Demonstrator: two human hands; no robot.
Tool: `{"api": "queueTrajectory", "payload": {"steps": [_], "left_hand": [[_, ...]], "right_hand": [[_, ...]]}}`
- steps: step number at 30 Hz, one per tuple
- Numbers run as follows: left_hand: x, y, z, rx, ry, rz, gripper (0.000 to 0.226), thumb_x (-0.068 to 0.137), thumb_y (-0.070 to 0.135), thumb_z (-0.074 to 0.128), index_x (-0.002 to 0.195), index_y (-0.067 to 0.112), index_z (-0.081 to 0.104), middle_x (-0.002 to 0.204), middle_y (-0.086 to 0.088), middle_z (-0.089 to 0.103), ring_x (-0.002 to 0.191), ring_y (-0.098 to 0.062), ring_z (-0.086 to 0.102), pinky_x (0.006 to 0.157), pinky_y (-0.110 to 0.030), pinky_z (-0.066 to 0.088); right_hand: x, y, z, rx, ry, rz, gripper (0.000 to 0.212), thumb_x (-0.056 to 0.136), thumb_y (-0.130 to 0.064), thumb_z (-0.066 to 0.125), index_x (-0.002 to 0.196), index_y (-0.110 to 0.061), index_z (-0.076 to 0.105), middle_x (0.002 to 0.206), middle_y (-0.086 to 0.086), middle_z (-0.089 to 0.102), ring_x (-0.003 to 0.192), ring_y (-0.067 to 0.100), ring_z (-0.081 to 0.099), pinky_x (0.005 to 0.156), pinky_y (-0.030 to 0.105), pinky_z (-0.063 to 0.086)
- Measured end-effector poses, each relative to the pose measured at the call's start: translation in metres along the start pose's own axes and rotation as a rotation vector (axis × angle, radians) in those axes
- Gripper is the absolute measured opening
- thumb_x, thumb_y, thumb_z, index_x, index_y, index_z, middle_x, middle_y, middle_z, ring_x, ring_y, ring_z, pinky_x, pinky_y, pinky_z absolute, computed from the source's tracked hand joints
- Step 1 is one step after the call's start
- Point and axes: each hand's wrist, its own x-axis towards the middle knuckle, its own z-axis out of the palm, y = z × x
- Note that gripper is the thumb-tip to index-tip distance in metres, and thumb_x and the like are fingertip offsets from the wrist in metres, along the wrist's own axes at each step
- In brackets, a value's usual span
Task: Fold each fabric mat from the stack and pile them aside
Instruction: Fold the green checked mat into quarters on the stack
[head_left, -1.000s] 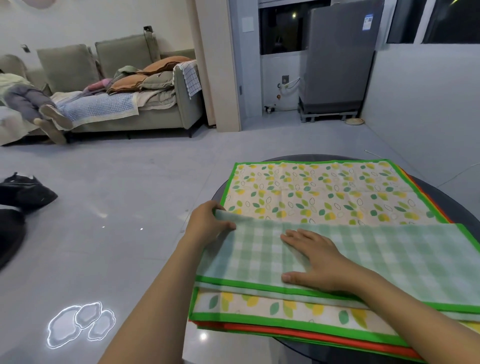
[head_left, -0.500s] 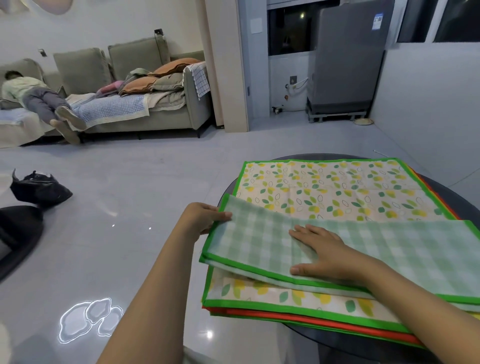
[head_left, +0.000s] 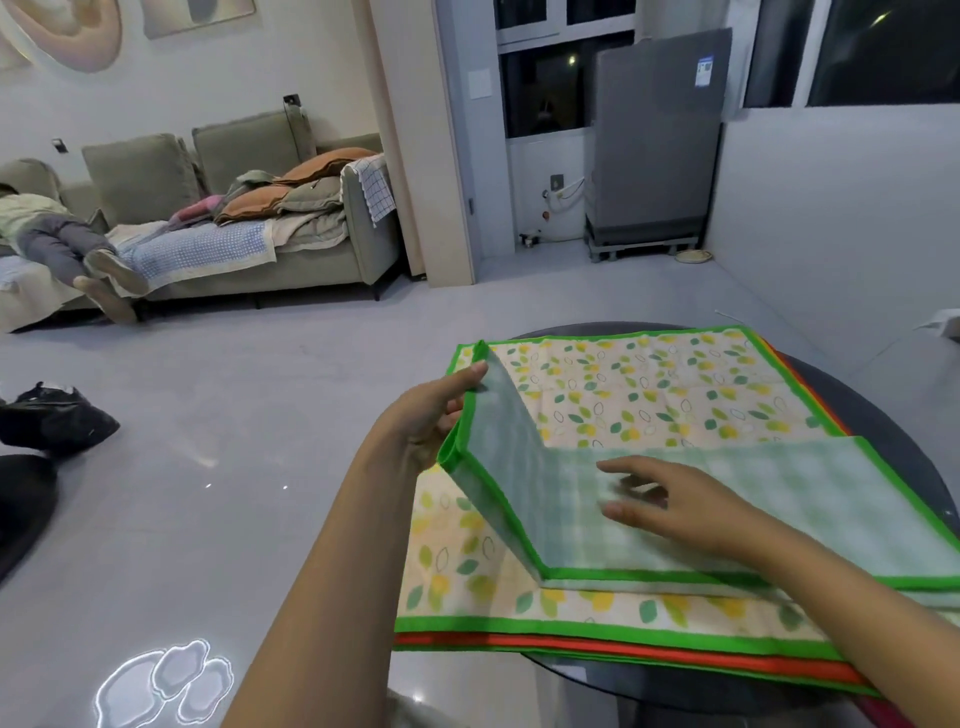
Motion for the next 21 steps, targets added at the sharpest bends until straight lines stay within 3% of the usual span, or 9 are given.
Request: {"api": "queueTrajectory", "payload": {"steps": [3,8,11,14,18,21], "left_hand": [[0.0,-0.005,0.041,0.025,-0.068,0.079,0.023,0.09,0.026,0.059,0.085,0.003,0.061,0.053,-0.002,0.062,0.044,-0.011,0.058,0.047,-0.018,0.049],[0.011,-0.026,0.094,0.047,-0.129,0.105,0.02,0.089,0.018,0.063,0.079,0.001,0.059,0.044,0.004,0.047,0.034,-0.004,0.042,0.039,-0.013,0.04],[0.019,-0.043,0.115,0.126,-0.148,0.104,0.024,0.085,0.022,0.069,0.086,0.0,0.06,0.05,0.001,0.055,0.041,-0.008,0.052,0.053,-0.018,0.049],[0.027,-0.058,0.131,0.173,-0.119,0.073,0.03,0.079,0.023,0.076,0.091,0.0,0.06,0.074,-0.012,0.063,0.052,-0.016,0.062,0.058,-0.021,0.054],[0.035,-0.08,0.15,0.266,-0.082,0.062,0.023,0.078,0.016,0.077,0.077,0.005,0.057,0.064,-0.011,0.06,0.049,-0.019,0.061,0.054,-0.024,0.055],[0.043,-0.098,0.157,0.353,-0.071,0.079,0.031,0.078,0.014,0.077,0.065,0.007,0.049,0.052,-0.004,0.048,0.041,-0.016,0.055,0.061,-0.032,0.057]], "right_hand": [[-0.013,0.006,-0.017,0.089,0.101,0.011,0.054,0.066,-0.068,0.049,0.115,-0.044,0.053,0.114,-0.025,0.056,0.095,-0.006,0.057,0.076,0.017,0.049],[-0.031,0.017,-0.036,0.288,0.204,0.047,0.021,0.088,-0.039,0.054,0.104,-0.03,0.063,0.099,-0.012,0.068,0.082,0.002,0.066,0.078,0.03,0.056],[-0.039,0.024,-0.042,0.375,0.205,0.101,0.024,0.091,-0.035,0.052,0.104,-0.019,0.065,0.095,-0.002,0.07,0.076,0.008,0.067,0.076,0.031,0.055],[-0.046,0.03,-0.045,0.371,0.198,0.132,0.025,0.091,-0.036,0.052,0.103,-0.019,0.065,0.091,-0.001,0.07,0.072,0.009,0.067,0.076,0.033,0.054],[-0.051,0.035,-0.045,0.415,0.193,0.167,0.025,0.091,-0.039,0.052,0.102,-0.02,0.064,0.084,-0.003,0.069,0.069,0.01,0.065,0.071,0.036,0.054],[-0.053,0.037,-0.042,0.389,0.18,0.197,0.023,0.09,-0.042,0.053,0.101,-0.024,0.062,0.081,0.0,0.068,0.062,0.009,0.062,0.06,0.028,0.05]]}}
